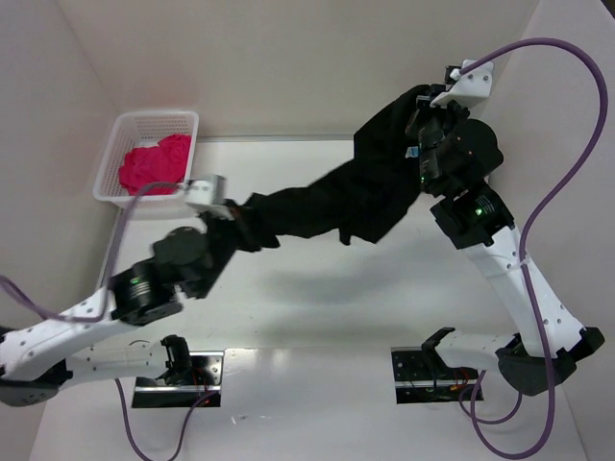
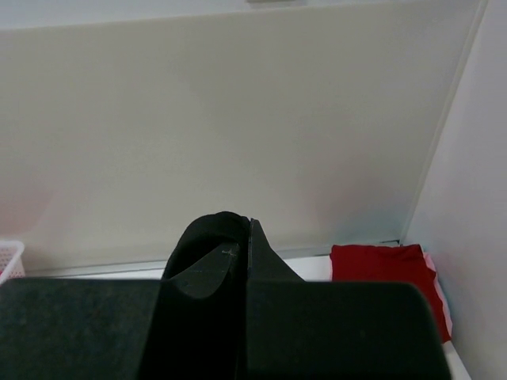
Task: Fold and stack the t-shirts
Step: Flatten out the tshirt
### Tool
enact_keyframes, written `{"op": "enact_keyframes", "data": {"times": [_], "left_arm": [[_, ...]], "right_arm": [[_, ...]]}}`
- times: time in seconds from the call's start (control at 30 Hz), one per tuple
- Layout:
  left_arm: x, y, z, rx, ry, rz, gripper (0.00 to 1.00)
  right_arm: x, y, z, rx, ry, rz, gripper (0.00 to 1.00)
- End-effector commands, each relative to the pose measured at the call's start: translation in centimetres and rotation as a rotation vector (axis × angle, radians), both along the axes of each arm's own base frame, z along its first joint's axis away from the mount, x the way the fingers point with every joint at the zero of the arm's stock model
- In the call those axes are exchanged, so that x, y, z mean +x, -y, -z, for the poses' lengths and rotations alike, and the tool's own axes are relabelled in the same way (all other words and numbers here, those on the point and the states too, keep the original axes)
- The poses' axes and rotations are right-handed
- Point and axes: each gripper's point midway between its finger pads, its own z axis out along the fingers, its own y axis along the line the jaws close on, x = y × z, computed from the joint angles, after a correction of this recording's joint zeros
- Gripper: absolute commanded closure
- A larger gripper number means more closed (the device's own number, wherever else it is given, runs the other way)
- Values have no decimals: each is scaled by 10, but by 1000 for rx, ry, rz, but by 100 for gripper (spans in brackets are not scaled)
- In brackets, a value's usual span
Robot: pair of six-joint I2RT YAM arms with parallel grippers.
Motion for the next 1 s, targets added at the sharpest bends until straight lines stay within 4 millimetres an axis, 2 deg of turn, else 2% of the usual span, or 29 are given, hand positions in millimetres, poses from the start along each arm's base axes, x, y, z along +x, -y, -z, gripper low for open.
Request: {"op": "enact_keyframes", "data": {"times": [0.0, 0.03, 0.07, 0.2, 0.27, 0.3, 0.4, 0.5, 0.53, 0.57, 0.6, 0.63, 0.73, 0.77, 0.83, 0.87, 0.9, 0.93, 0.97], "left_arm": [[-17, -63, -44, -93, 70, -73, 99], [-20, -74, -48, -125, 84, -86, 99], [-29, -95, -66, -170, 131, -88, 99], [-32, -136, -74, -138, 135, -201, 100], [-27, -138, -75, -82, 131, -239, 100], [-25, -142, -83, -75, 138, -266, 100], [-12, -153, -72, 13, 93, -437, 100], [-2, -147, -72, 69, 101, -508, 100], [1, -149, -70, 191, 127, -528, 100], [7, -137, -71, 177, 147, -534, 100], [10, -135, -73, 190, 153, -546, 100], [13, -129, -73, 237, 171, -539, 100], [21, -95, -86, 189, 208, -443, 100], [26, -80, -81, 204, 211, -409, 100], [29, -58, -84, 189, 223, -341, 100], [34, -43, -83, 205, 226, -313, 100], [36, -35, -85, 207, 232, -291, 100], [37, -25, -86, 210, 234, -259, 100], [40, -5, -83, 227, 242, -205, 100]], "right_arm": [[-16, 24, -34, 119, 121, 51, 100], [-17, 24, -36, 124, 129, 51, 100], [-17, 24, -36, 124, 129, 51, 100], [-14, 24, -38, 145, 142, 58, 100], [-12, 20, -42, 170, 156, 41, 100], [-12, 18, -43, 166, 158, 31, 100], [-12, 14, -44, 190, 165, 6, 100], [-14, 6, -45, 188, 164, -50, 100], [-14, 4, -45, 184, 166, -60, 100], [-13, 0, -43, 197, 158, -80, 100], [-13, -2, -44, 193, 160, -93, 100], [-10, -7, -35, 175, 139, -109, 100], [-16, -9, -33, 194, 149, -140, 100], [-16, -9, -33, 194, 149, -140, 100], [-15, -12, -31, 184, 141, -154, 100], [-13, -14, -24, 174, 122, -154, 100], [-10, -17, -18, 173, 110, -164, 100], [-14, -15, -21, 177, 118, -165, 100], [-12, -17, -17, 187, 114, -168, 100]]}}
